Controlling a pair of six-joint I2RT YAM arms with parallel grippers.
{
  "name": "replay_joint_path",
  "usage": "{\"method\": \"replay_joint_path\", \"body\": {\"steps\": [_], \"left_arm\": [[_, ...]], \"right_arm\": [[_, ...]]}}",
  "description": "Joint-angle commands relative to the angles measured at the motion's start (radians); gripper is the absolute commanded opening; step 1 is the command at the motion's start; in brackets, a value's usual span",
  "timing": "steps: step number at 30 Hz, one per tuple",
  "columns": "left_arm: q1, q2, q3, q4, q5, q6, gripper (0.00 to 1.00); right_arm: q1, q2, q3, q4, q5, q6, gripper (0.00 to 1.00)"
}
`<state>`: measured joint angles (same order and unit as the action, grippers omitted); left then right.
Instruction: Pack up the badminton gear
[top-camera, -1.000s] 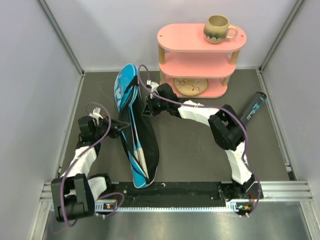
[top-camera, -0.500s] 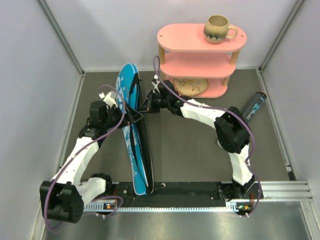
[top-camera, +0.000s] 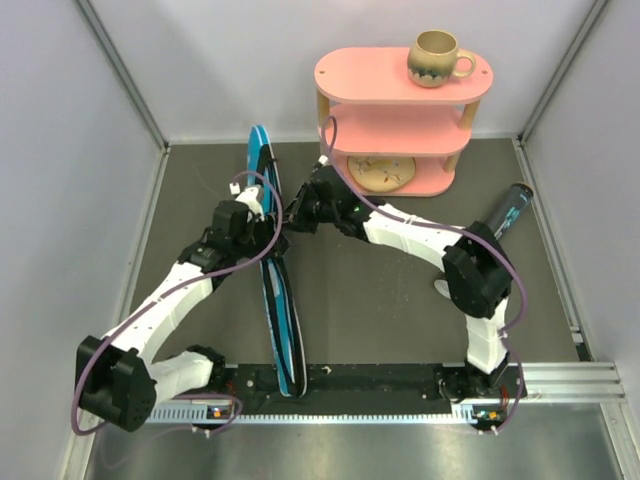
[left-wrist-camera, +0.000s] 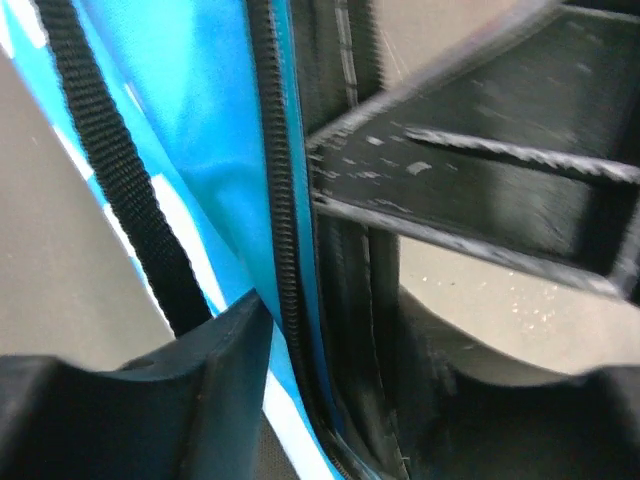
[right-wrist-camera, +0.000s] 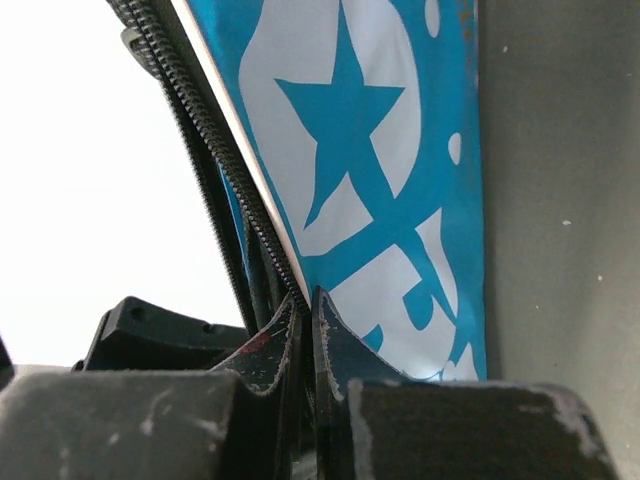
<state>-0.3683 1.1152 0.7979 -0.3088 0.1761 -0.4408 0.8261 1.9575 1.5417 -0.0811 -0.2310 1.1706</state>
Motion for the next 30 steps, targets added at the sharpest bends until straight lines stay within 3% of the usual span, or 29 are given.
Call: {"method": "replay_joint_path", "body": {"steps": [1, 3, 4, 6, 7, 10, 13, 16, 20, 23, 30], "left_arm": [[-0.011, 0.043, 0.07, -0.003, -0.107, 0.065, 0.34], [-0.011, 0.051, 0.096, 0.002, -0.076, 0.102, 0.15], [-0.011, 0.051, 0.106, 0.002, -0.069, 0.153, 0.02], [-0.011, 0.046, 0.126, 0.005, -0.038, 0.265, 0.0], [-0.011, 0.044, 0.133, -0.003, -0.035, 0.295, 0.0], [-0.011, 0.032, 0.158, -0.021, 0.032, 0.367, 0.0], [-0.011, 0.026, 0.159, -0.019, 0.155, 0.376, 0.0], [-0.018, 0.038, 0.161, -0.019, 0.226, 0.35, 0.0], [-0.038, 0.06, 0.144, -0.007, 0.292, 0.294, 0.0], [-0.09, 0.046, 0.138, -0.015, 0.27, 0.301, 0.0], [-0.176, -0.002, 0.101, -0.006, 0.203, 0.262, 0.0]], "right_arm": [[0.034, -0.182, -0.049, 0.061, 0.064, 0.034, 0.0], [0.028, -0.219, -0.11, 0.072, 0.076, -0.008, 0.01], [0.013, -0.235, -0.133, 0.073, 0.068, -0.064, 0.1], [-0.018, -0.291, -0.195, 0.106, -0.01, -0.144, 0.21], [-0.036, -0.317, -0.216, 0.104, -0.036, -0.237, 0.35], [-0.116, -0.402, -0.294, 0.096, -0.158, -0.441, 0.59], [-0.22, -0.457, -0.31, 0.011, -0.215, -0.581, 0.68], [-0.336, -0.451, -0.289, 0.007, -0.338, -0.609, 0.68], [-0.387, -0.356, -0.146, -0.043, -0.411, -0.634, 0.61], [-0.406, -0.304, -0.103, -0.065, -0.418, -0.58, 0.57], [-0.407, -0.321, -0.181, 0.02, -0.435, -0.54, 0.61]]}}
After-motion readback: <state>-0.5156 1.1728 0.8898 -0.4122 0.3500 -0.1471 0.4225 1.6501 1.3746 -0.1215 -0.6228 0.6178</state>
